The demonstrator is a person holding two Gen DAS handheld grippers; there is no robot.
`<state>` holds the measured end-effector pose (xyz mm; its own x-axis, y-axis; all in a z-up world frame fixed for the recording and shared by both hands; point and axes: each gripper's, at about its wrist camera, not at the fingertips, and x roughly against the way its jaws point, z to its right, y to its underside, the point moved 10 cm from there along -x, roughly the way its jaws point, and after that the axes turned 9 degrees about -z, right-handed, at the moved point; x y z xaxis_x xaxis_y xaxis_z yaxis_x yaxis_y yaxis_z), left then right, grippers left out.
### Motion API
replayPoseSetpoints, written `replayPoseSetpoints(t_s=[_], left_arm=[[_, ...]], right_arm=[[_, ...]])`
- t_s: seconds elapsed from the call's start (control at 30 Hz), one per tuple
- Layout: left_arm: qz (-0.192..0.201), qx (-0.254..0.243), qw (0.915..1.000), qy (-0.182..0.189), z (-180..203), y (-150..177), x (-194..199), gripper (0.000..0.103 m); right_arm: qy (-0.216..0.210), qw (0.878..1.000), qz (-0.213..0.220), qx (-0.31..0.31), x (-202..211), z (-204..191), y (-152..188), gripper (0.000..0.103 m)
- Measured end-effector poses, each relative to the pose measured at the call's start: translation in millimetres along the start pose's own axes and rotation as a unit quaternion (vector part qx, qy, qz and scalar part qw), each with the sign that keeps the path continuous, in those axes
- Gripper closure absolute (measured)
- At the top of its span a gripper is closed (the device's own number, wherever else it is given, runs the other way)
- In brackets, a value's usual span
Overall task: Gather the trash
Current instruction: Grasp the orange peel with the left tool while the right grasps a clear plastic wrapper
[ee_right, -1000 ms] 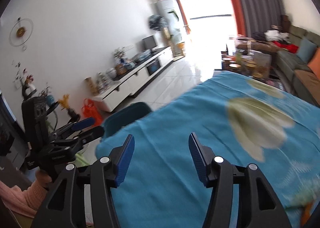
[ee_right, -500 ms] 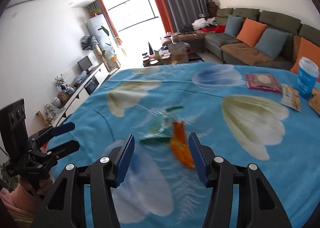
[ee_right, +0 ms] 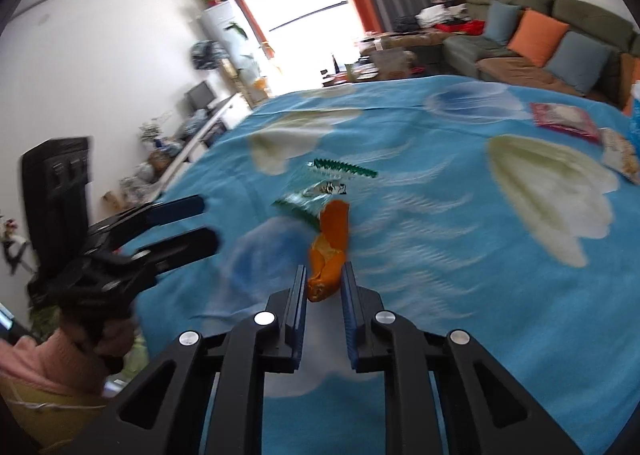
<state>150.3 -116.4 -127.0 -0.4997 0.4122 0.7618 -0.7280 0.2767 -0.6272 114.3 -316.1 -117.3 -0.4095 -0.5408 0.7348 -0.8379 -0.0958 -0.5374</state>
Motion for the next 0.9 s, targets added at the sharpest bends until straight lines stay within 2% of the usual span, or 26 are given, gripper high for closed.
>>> replayPoseSetpoints(t_s=[0.07, 0.13, 0.17, 0.2, 0.4, 0.47, 0.6, 0.67, 0.7, 0.73, 0.77, 0.9], left_arm=[[-0.003, 0.003, 1.0000, 0.005, -3.0, 4.2, 2.3, 0.018], [-0.005, 0.006, 1.0000, 0.005, -7.4, 8.9, 5.2, 0.020], [-0.007, 0.009, 0.9999, 0.004, -9.2, 10.8, 6.6, 0.021], [-0.009, 0.012, 0.9999, 0.004, -11.5, 13.1, 7.5, 0.022], [-0.029, 0.022, 0.9984, 0.043, -2.9, 22.8, 5.0, 0.030], [-0.043, 0.012, 0.9973, 0.059, 9.5, 24.7, -1.1, 0.034], [-0.066, 0.001, 0.9937, 0.091, 32.0, 27.6, -11.1, 0.036], [-0.074, -0.002, 0.9931, 0.091, 38.4, 26.7, -17.1, 0.036], [-0.080, -0.001, 0.9925, 0.092, 40.5, 26.6, -21.0, 0.040], [-0.089, 0.002, 0.9915, 0.095, 42.9, 27.3, -25.3, 0.047], [-0.096, 0.004, 0.9906, 0.098, 44.6, 28.2, -28.4, 0.049], [-0.098, 0.003, 0.9901, 0.100, 47.4, 27.2, -32.1, 0.056]], right_arm=[[-0.035, 0.999, -0.006, 0.008, -4.4, -20.4, 4.3, 0.086], [-0.065, 0.997, -0.025, 0.014, -13.3, -36.4, 8.0, 0.073], [-0.058, 0.998, -0.023, 0.027, -13.1, -40.4, 7.1, 0.063], [-0.044, 0.998, -0.012, 0.035, -10.2, -40.2, 3.1, 0.061], [0.007, 0.999, 0.037, 0.009, 4.4, -4.9, -32.3, 0.061], [0.010, 0.999, 0.031, 0.006, -2.6, 2.9, -42.6, 0.060], [0.020, 0.999, 0.015, 0.039, -17.6, -2.8, -57.1, 0.056], [0.029, 0.998, 0.007, 0.052, -25.3, -2.9, -61.1, 0.056], [0.037, 0.998, 0.003, 0.055, -27.2, 0.0, -61.9, 0.058], [0.040, 0.998, -0.002, 0.054, -29.9, 2.0, -61.2, 0.062], [0.038, 0.998, -0.006, 0.049, -30.5, 3.6, -59.2, 0.068], [0.029, 0.999, 0.001, 0.032, -24.7, 13.3, -57.6, 0.077]])
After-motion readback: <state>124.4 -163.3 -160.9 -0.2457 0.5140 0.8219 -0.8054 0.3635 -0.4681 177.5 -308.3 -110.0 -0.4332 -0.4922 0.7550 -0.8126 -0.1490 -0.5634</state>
